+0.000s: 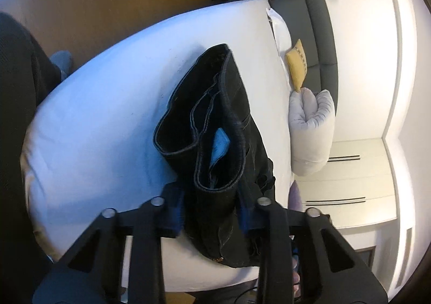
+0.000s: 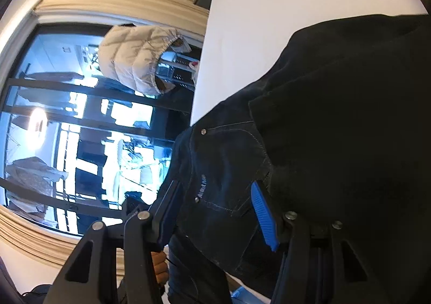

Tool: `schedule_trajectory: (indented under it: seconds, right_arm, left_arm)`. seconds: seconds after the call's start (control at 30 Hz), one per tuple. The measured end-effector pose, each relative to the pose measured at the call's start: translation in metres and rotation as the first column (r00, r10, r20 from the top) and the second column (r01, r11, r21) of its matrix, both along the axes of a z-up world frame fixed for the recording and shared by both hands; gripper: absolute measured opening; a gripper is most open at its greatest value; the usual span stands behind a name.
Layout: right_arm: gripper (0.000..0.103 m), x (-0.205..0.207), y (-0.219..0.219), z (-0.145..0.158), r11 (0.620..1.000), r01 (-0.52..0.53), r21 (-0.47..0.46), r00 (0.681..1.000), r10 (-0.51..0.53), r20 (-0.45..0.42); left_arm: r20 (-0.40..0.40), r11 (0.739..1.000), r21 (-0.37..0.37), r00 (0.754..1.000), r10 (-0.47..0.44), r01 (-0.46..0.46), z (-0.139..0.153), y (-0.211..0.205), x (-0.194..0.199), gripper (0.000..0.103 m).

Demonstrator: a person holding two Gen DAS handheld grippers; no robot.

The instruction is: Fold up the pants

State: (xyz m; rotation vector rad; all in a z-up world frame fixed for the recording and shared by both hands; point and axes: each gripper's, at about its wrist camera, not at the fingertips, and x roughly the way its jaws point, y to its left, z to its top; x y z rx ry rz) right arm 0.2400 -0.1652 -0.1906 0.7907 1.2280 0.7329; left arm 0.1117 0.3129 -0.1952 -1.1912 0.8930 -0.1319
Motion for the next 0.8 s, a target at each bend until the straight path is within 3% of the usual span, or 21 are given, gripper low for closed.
schedule_trajectory:
  seconds: [0.2, 0.4, 0.5, 0.63, 0.8]
  right_arm:
    - [0.058, 0.024, 0.011, -0.034, 0.986, -0.04, -0.164, 0.995, 0.024, -0.1]
    - [0.064, 0.017, 0.009, -0.032, 0.99, -0.028, -0.141, 0.999, 0.022, -0.04]
    - [0.065, 0.016, -0.002, -0.025, 0.995, 0.009, -0.095, 0.998, -0.015, -0.059]
    - [0.066, 0.02, -0.022, 0.001, 1.0, 0.019, 0.011, 0.999, -0.019, -0.03]
    - [0.08, 0.024, -0.04, 0.029, 0.993, -0.009, 0.121, 1.0, 0.007, 0.017]
  left_arm:
    - [0.057, 0.993, 0.111, 0.997, -0.052, 0.046, 0.032, -0.01, 0.007, 0.014]
    - [0.119, 0.962, 0.25, 0.983, -0.141, 0.108, 0.073, -0.037, 0.022, 0.013]
    - [0.145, 0.935, 0.323, 0.968, -0.204, 0.148, 0.099, -0.061, 0.026, 0.013]
    - [0.187, 0.852, 0.476, 0.921, -0.342, 0.219, 0.133, -0.122, 0.04, 0.013]
    - [0.179, 0.709, 0.623, 0.823, -0.539, 0.33, 0.147, -0.225, 0.052, 0.013]
